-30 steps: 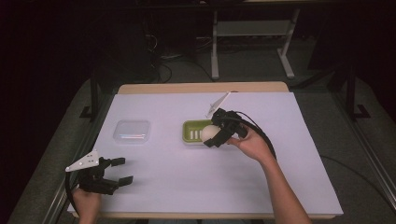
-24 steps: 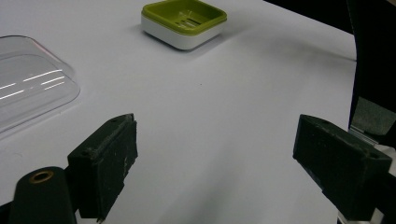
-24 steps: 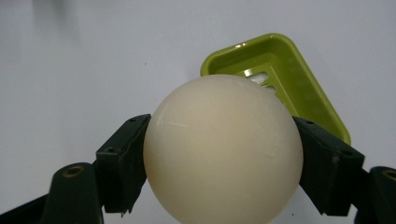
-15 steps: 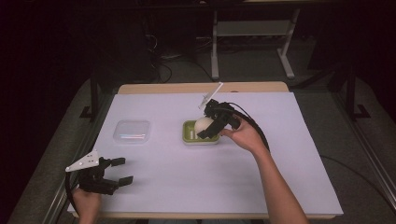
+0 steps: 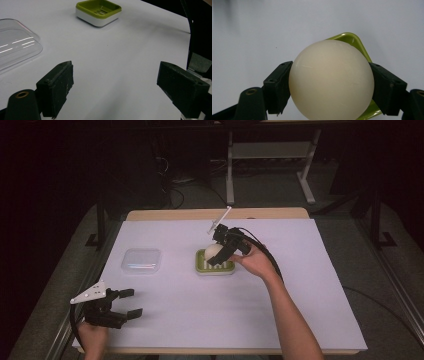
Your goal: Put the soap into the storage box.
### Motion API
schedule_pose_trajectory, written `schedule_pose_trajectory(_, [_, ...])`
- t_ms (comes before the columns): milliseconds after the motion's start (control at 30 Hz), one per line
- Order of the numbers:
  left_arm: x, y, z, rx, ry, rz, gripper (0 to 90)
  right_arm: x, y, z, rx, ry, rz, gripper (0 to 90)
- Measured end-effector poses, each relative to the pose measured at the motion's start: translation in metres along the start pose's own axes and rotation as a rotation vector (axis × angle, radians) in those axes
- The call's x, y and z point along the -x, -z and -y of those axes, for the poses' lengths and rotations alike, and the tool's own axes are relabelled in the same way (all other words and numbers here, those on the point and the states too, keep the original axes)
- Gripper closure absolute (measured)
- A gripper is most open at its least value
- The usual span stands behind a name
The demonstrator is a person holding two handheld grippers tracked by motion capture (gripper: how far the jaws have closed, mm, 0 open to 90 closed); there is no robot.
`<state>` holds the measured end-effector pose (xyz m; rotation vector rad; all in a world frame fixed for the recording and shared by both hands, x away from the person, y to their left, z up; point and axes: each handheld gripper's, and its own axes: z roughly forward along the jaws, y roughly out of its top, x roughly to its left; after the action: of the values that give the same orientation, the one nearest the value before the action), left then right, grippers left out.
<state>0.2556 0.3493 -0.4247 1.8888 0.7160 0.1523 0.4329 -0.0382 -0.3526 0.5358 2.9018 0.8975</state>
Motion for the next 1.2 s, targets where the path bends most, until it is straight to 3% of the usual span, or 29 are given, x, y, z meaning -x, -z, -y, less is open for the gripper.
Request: schedule_pose_trajectory(1200, [0.0,0.001,0.0,-0.003,-0.003,0.0,13.1,0.016,-0.032,0.001,-0.029,-0.044,0.007,24.0])
